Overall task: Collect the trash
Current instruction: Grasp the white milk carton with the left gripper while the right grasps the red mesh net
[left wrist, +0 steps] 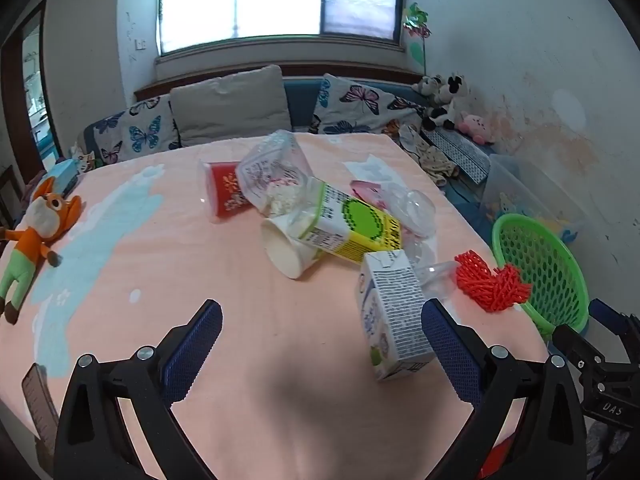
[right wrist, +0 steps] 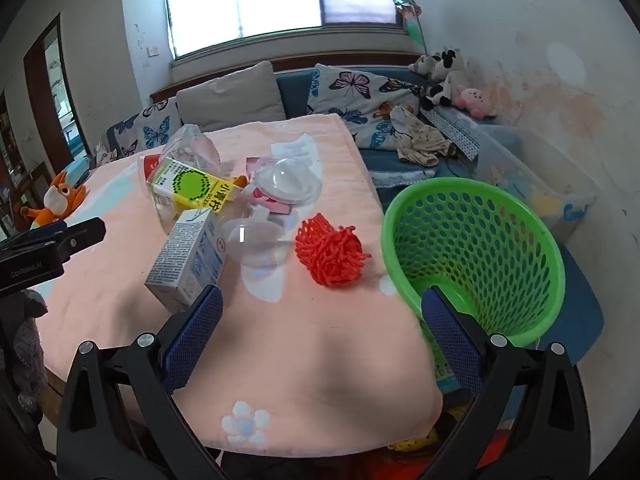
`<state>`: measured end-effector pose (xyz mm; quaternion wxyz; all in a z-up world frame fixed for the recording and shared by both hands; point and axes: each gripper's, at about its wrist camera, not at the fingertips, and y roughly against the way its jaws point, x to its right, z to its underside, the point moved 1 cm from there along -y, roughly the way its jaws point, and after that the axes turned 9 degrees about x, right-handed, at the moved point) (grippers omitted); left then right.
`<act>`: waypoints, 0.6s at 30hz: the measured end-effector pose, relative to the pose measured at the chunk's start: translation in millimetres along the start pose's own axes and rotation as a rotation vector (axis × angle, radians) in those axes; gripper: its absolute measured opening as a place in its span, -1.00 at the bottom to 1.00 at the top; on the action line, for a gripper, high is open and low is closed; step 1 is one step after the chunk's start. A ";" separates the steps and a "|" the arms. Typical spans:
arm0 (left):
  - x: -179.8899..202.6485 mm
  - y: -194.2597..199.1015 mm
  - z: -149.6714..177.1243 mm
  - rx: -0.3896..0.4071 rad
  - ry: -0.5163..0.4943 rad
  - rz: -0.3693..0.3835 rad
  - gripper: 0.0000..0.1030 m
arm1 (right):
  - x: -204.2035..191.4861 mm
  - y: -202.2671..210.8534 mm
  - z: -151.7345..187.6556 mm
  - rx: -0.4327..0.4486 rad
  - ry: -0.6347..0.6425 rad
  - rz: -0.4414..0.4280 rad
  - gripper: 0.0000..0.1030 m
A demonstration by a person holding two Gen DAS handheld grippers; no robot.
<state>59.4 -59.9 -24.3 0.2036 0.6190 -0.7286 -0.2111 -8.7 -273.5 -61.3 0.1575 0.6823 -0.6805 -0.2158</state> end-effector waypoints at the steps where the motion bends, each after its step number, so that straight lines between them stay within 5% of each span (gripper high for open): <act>1: 4.1 -4.0 -0.2 -0.007 -0.006 0.003 0.88 | 2.8 -0.8 0.4 -0.002 -0.004 0.001 0.91; 18: 55.5 -73.1 -2.6 -0.146 -0.074 0.058 0.80 | 38.6 -14.4 5.6 -0.032 -0.052 0.001 0.90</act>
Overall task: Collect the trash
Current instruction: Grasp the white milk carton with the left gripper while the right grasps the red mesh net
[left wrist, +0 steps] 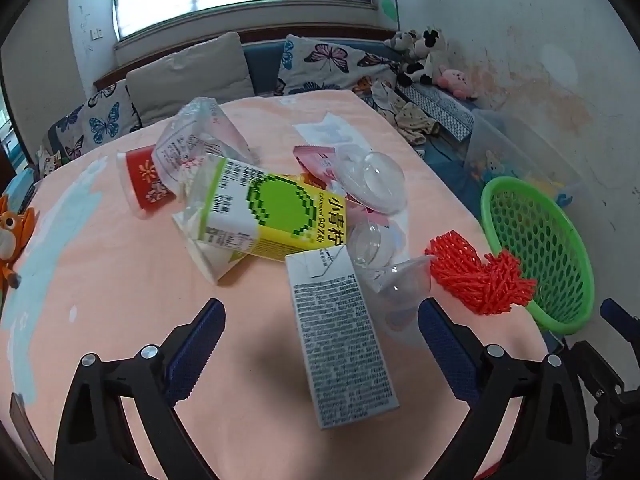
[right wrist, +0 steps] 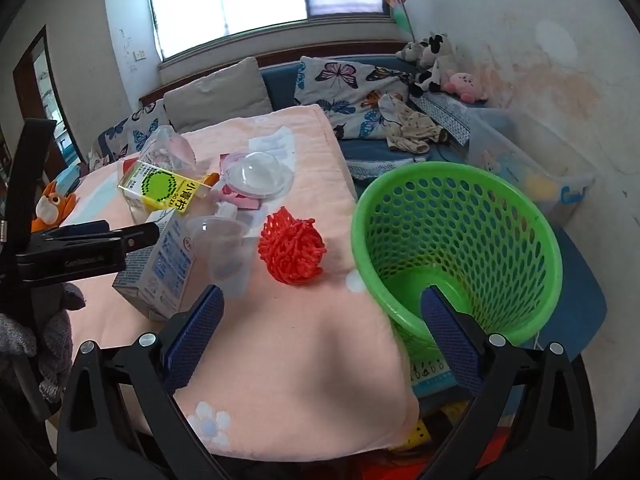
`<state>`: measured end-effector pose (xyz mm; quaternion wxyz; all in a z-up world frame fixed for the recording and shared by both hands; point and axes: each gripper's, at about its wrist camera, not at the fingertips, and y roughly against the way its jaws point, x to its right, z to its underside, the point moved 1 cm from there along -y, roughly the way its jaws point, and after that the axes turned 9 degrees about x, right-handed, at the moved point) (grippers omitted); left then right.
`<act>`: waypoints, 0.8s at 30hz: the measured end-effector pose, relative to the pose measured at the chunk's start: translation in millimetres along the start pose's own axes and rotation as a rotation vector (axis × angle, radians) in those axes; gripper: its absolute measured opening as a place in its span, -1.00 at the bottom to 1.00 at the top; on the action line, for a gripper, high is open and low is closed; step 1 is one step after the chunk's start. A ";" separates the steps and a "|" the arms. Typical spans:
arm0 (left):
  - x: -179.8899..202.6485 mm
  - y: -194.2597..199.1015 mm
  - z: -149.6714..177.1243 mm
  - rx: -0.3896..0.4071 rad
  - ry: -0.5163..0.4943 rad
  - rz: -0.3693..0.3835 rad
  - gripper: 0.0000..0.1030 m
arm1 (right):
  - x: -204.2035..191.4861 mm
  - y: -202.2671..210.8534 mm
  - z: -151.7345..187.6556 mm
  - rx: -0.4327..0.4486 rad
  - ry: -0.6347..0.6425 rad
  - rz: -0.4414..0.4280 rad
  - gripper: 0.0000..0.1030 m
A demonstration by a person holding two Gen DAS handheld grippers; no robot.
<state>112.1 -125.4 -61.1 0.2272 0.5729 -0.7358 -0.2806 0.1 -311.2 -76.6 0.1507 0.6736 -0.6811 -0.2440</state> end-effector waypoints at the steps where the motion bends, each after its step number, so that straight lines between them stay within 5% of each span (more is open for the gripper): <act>1: 1.3 -4.4 0.1 -0.010 -0.005 -0.003 0.71 | 0.7 -0.2 0.0 -0.010 -0.006 -0.002 0.89; 10: -4.4 -38.1 2.9 -0.108 0.037 0.009 0.36 | 2.8 -11.4 -3.7 0.005 0.030 -0.015 0.83; 24: -10.8 -42.9 12.3 -0.129 0.081 0.059 -0.19 | -9.6 -57.2 -14.9 -0.006 0.050 -0.116 0.61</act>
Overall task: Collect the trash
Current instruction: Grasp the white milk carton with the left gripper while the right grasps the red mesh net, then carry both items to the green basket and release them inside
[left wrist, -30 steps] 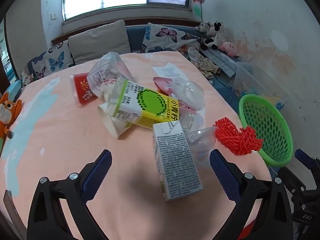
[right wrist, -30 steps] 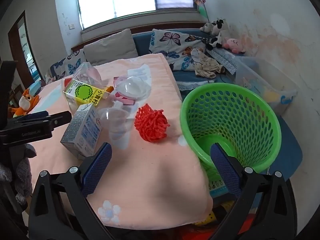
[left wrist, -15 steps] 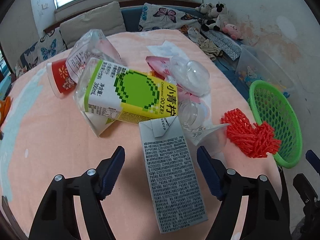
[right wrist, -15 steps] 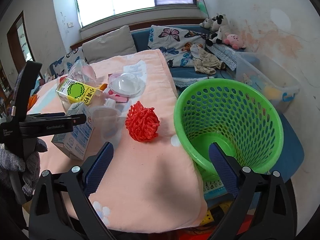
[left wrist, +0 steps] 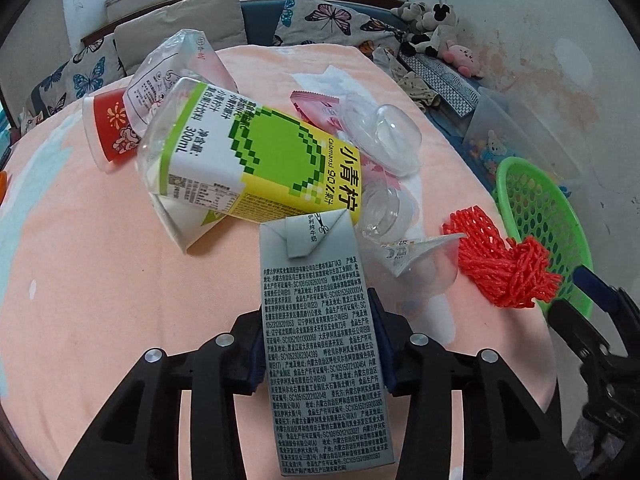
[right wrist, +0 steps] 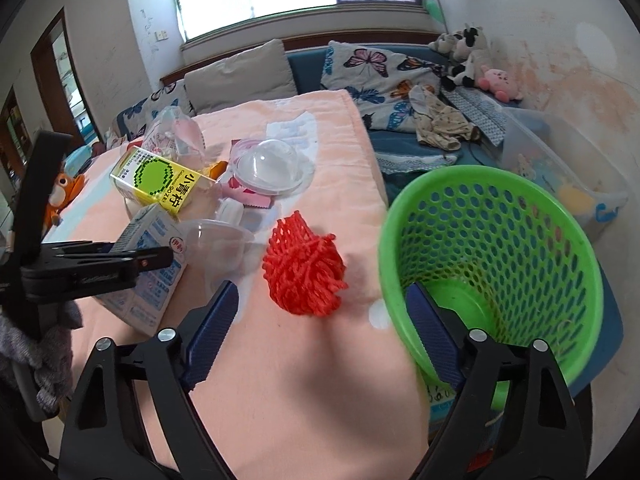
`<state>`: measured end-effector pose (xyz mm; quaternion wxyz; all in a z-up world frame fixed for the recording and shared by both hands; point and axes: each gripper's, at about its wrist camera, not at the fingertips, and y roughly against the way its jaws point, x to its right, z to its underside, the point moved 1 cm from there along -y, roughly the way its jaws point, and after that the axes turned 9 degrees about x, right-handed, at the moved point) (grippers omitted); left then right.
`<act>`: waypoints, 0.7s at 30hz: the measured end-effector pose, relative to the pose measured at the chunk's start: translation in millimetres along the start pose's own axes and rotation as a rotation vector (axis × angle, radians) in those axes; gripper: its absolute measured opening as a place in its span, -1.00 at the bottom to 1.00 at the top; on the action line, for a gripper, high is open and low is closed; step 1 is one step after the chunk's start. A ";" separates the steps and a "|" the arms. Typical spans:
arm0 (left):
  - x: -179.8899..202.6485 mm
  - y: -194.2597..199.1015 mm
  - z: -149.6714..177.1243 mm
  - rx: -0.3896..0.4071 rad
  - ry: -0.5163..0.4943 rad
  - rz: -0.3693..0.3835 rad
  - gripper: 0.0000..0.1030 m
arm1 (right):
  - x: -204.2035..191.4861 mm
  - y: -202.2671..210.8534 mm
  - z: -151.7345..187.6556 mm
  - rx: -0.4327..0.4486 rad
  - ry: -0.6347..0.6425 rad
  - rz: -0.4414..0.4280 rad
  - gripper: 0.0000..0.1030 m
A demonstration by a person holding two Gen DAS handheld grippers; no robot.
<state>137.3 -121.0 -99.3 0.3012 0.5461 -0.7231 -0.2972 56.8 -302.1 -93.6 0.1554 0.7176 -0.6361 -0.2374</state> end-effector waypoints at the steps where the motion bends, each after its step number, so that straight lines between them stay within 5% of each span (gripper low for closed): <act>1: -1.5 2.5 1.1 0.004 0.003 0.002 -0.19 | 0.0 -3.8 0.7 -0.008 -0.001 -0.002 0.59; 9: -20.4 32.9 4.6 0.047 0.046 0.021 -0.20 | -4.2 -34.8 4.6 -0.091 0.019 -0.008 0.38; 15: -28.9 52.8 3.3 0.091 0.050 0.012 -0.20 | -8.1 -43.2 6.1 -0.096 0.027 -0.010 0.03; 21: -26.1 66.7 -0.1 0.118 0.033 0.024 -0.20 | -6.2 -29.6 5.7 -0.073 0.008 -0.004 -0.08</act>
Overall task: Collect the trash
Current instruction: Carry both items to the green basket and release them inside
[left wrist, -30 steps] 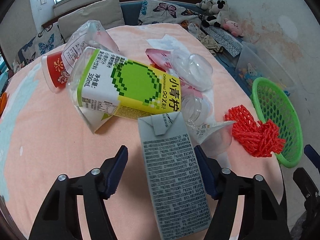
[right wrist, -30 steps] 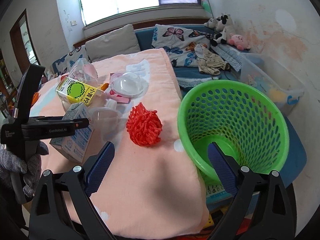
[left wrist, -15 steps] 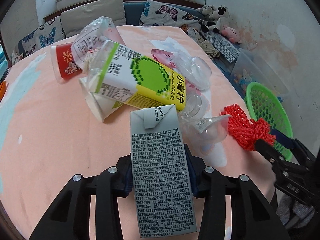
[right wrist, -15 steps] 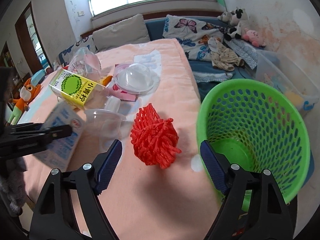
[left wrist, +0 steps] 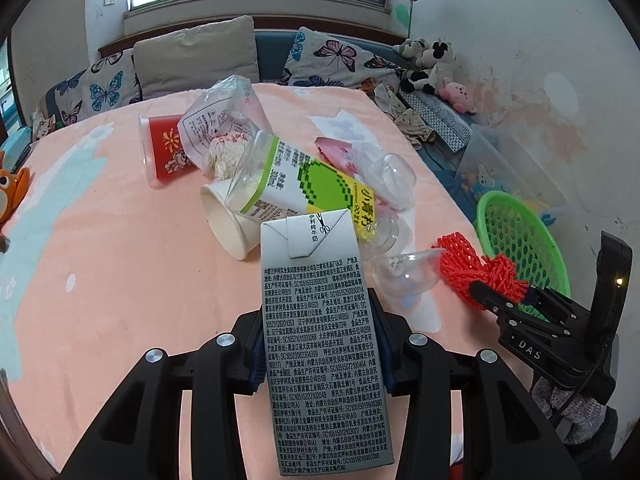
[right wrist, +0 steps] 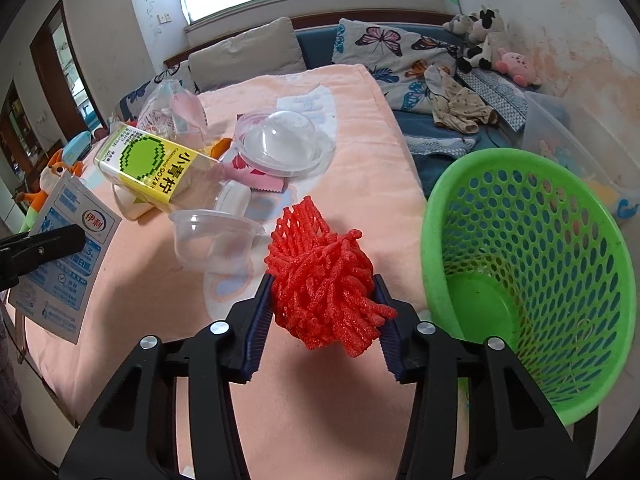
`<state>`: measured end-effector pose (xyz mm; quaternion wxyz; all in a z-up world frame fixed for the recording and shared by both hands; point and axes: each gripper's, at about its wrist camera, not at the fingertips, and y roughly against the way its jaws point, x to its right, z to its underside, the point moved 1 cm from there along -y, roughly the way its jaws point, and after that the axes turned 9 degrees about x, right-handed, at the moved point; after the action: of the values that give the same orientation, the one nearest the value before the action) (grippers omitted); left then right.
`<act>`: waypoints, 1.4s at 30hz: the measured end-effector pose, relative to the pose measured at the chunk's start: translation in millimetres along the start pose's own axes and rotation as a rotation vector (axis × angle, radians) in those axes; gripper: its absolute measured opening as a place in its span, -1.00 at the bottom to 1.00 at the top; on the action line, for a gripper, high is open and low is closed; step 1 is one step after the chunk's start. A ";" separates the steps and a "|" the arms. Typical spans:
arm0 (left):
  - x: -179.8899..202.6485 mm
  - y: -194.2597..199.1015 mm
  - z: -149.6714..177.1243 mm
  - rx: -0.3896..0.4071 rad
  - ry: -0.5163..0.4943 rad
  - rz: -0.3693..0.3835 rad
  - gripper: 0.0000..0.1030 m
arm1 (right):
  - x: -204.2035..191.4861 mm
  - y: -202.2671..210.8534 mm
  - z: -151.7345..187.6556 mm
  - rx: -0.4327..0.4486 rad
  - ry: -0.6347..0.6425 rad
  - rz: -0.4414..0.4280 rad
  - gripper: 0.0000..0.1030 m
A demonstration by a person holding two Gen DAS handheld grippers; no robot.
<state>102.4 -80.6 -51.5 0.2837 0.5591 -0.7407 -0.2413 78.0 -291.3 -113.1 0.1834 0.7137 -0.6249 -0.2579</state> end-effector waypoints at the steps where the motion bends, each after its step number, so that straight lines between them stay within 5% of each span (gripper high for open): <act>1: 1.3 1.7 -0.3 0.003 -0.005 0.003 -0.20 | 0.8 3.5 -0.5 0.001 -0.004 0.001 -0.09; 11: 37.5 4.4 -10.9 0.018 -0.072 0.059 -0.20 | 50.1 41.7 -7.1 0.070 -0.084 0.108 -0.09; 24: 107.9 -13.3 -32.7 0.020 -0.194 0.130 -0.20 | 134.4 42.7 9.3 0.025 -0.195 0.233 -0.05; 31: 144.2 -21.0 -45.3 0.022 -0.246 0.164 -0.20 | 160.1 35.8 19.3 0.006 -0.241 0.237 0.29; 42: 209.8 -51.3 -57.8 -0.012 -0.323 0.244 -0.20 | 176.2 62.3 25.8 0.045 -0.271 0.267 0.42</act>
<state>132.9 -298.7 -12.8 0.1917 0.4177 -0.8373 -0.2962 28.1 -473.0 -121.8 0.1140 0.5873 -0.7385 -0.3109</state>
